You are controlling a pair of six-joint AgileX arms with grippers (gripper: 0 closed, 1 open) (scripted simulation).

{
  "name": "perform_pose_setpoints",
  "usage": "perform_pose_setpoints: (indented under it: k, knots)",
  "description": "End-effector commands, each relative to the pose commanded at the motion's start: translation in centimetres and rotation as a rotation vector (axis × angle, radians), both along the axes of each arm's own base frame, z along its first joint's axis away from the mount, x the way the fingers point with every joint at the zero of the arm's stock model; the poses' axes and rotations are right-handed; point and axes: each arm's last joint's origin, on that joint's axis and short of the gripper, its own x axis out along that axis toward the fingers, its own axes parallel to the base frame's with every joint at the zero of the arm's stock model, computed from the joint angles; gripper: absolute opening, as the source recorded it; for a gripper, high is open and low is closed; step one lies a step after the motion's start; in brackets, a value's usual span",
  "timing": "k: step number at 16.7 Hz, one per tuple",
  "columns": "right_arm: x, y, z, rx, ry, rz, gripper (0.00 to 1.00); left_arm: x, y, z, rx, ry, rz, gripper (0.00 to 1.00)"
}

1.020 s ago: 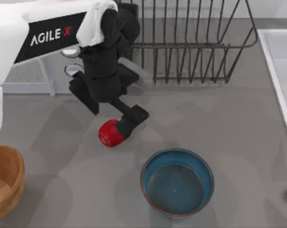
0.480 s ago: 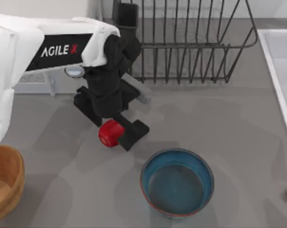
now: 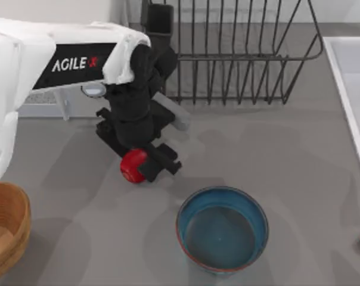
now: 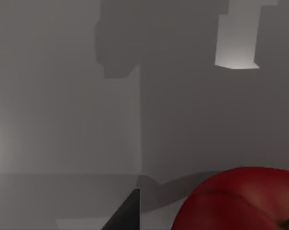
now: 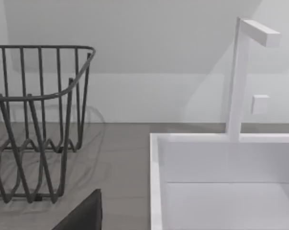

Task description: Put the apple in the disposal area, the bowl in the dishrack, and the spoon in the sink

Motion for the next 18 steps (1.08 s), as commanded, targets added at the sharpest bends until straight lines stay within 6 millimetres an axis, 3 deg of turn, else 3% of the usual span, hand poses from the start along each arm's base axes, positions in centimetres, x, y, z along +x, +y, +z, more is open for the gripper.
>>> perform_pose_setpoints:
  k: [5, 13, 18]
  knots:
    - [0.0, 0.0, 0.0, 0.000, 0.000, 0.000, 1.00, 0.0, 0.0, 0.0, 0.000, 0.000, 0.000, 0.02]
    - [0.0, 0.0, 0.0, 0.000, 0.000, 0.000, 1.00, 0.0, 0.0, 0.0, 0.000, 0.000, 0.000, 0.00]
    - [0.0, 0.0, 0.0, 0.000, 0.000, 0.000, 1.00, 0.6, -0.1, 2.9, -0.003, -0.030, -0.005, 0.00]
